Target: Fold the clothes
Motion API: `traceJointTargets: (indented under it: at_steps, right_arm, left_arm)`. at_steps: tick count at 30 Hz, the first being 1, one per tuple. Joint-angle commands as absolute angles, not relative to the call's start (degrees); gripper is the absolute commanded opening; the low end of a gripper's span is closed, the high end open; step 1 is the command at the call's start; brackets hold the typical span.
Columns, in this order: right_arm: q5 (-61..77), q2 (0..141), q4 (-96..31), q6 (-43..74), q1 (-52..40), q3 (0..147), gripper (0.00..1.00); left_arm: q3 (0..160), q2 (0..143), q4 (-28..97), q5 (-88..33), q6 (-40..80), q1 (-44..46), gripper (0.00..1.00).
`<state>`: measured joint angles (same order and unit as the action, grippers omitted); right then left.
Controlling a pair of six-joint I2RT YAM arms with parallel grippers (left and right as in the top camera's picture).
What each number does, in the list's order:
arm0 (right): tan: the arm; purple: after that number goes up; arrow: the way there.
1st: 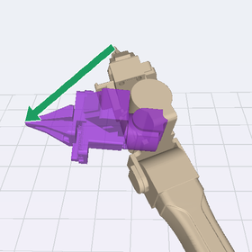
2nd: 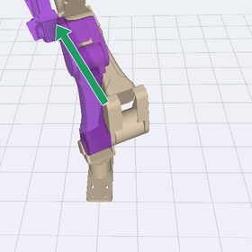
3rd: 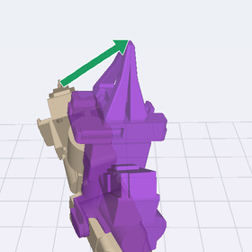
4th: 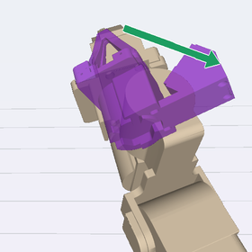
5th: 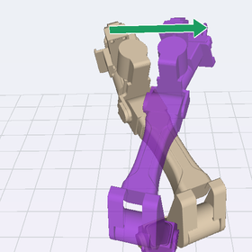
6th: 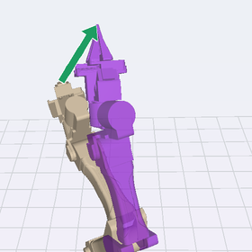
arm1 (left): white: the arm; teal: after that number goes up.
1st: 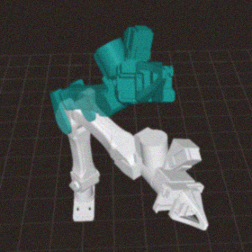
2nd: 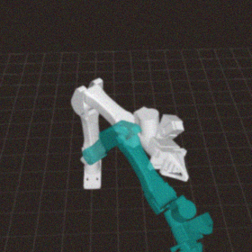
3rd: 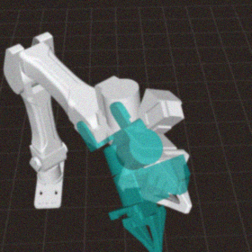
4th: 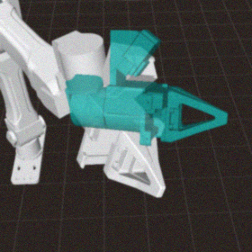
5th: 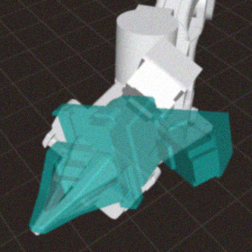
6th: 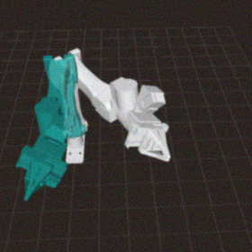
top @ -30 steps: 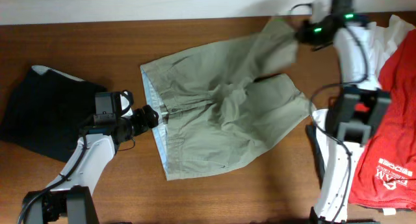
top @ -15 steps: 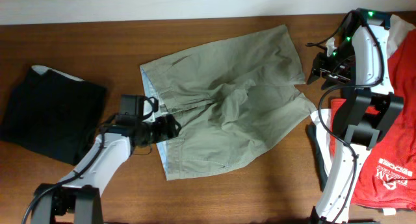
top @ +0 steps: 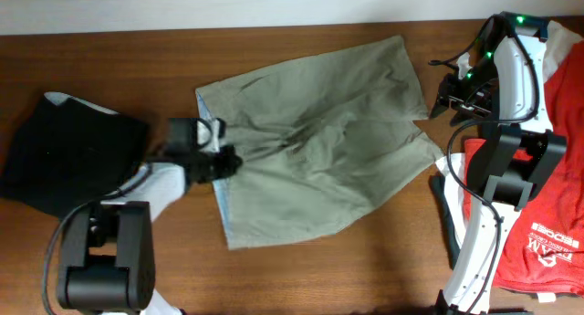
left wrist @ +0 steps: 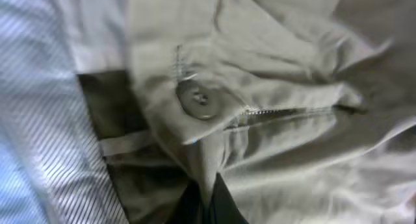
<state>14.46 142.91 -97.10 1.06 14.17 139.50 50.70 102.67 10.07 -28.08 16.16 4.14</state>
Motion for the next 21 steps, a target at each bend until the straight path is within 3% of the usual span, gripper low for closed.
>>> traceJointTargets:
  at_steps: [1, 4, 5, 6, 7, 10, 15, 21]
  right_arm:
    - [14.3, 140.9, -97.3, 0.9, 14.3, 139.8, 0.5]
    - [14.4, 140.9, -97.4, 0.9, 13.5, 138.9, 0.5]
    - [14.4, 140.9, -97.4, 0.7, 12.3, 137.4, 0.5]
    - [14.3, 140.9, -97.4, 0.2, 11.7, 136.2, 0.5]
    - [14.4, 140.9, -97.3, 0.2, 11.1, 134.8, 0.51]
    - [12.3, 140.6, -97.4, 1.9, 12.6, 134.2, 0.54]
    - [7.9, 134.3, -97.4, 3.9, 21.1, 127.7, 0.57]
    - [19.4, 120.1, -92.9, -3.3, 18.9, 107.5, 0.58]
  left_arm:
    - [66.4, 103.2, 27.4, -17.5, 7.2, -5.6, 0.0]
    - [73.0, 103.2, 39.9, -15.8, 7.7, -7.7, 0.05]
    - [72.4, 104.1, 43.8, -14.9, 7.6, -6.2, 0.24]
    - [71.9, 104.7, 45.0, -13.6, 7.6, -5.6, 0.32]
    - [71.6, 105.1, 45.8, -12.1, 7.6, -5.1, 0.63]
    - [71.4, 105.2, 49.6, -7.1, 7.6, -5.5, 0.99]
    - [71.4, 104.0, 60.2, -7.0, 8.3, -11.5, 0.99]
    - [71.4, 103.6, 66.9, -7.2, 9.8, -11.9, 0.99]
